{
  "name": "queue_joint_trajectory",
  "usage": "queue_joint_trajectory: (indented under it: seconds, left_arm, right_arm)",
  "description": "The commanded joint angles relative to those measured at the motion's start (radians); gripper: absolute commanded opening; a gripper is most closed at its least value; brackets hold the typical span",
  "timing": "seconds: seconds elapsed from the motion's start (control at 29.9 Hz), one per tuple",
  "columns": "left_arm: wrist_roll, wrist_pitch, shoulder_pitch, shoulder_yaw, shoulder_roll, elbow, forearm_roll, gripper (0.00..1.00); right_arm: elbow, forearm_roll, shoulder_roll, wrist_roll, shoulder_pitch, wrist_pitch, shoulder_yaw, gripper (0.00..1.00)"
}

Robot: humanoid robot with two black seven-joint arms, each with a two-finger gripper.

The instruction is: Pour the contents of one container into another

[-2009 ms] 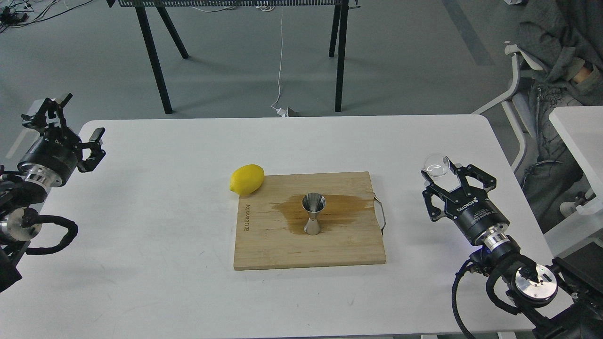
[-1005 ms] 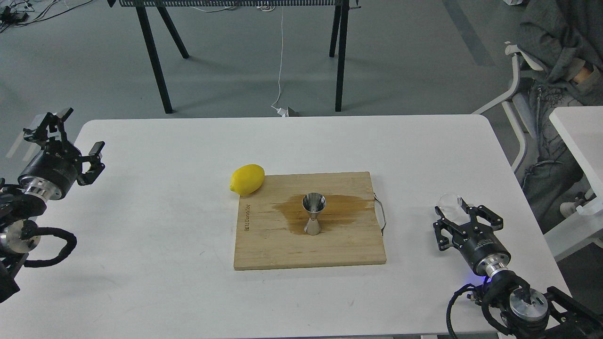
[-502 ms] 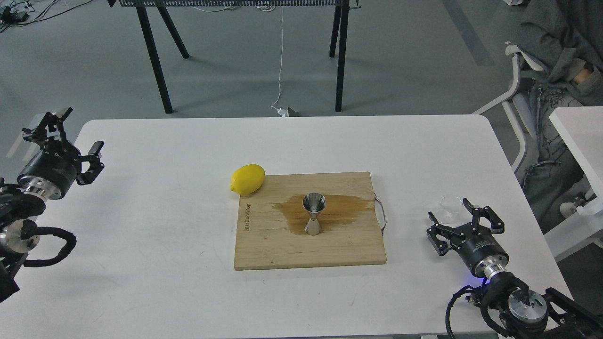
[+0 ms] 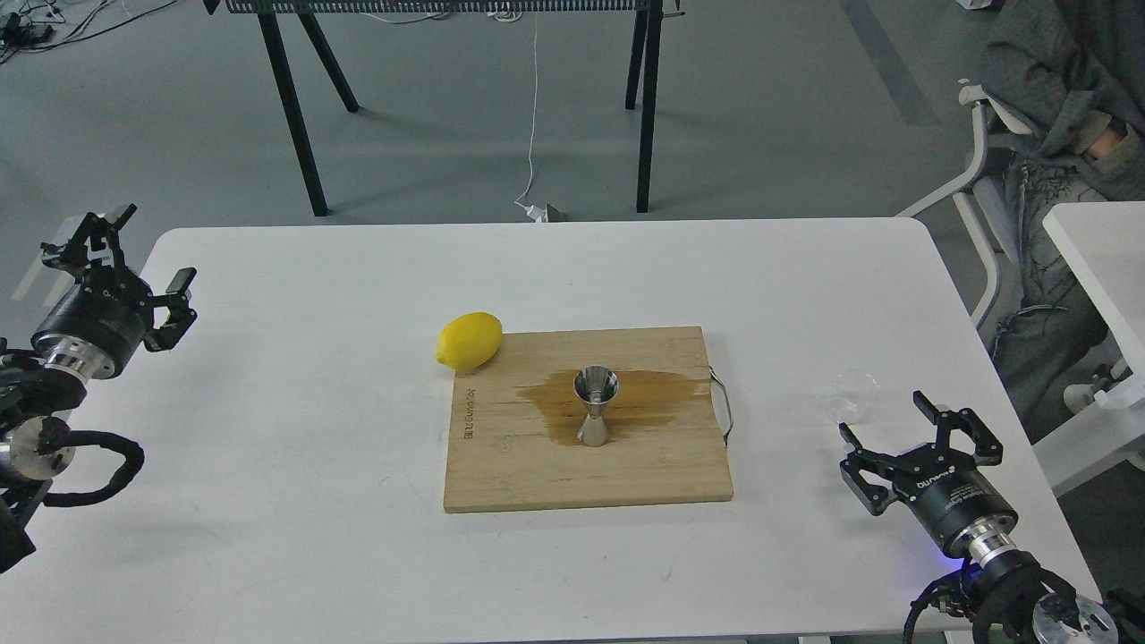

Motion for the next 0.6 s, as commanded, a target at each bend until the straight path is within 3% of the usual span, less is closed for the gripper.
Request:
queue_joint_trajectory:
  seconds: [0.0,0.23,0.57]
  left_arm:
    - [0.000,0.000,0.000,0.000,-0.002,0.000,0.000,1.00]
    - [0.000,0.000,0.002,0.000,-0.014,0.000,0.000,1.00]
    - [0.000,0.000,0.000,-0.005,-0.016,-0.002,0.000,1.00]
  right_arm:
    - [0.121,0.000,-0.074,0.001,-0.047,0.000,0.071,0.94]
    - [0.129,-0.011,-0.106,-0.001,0.080,0.000,0.157,0.94]
    - [-0.176,-0.040,-0.019,-0.007,0.407,0.000,0.077,0.94]
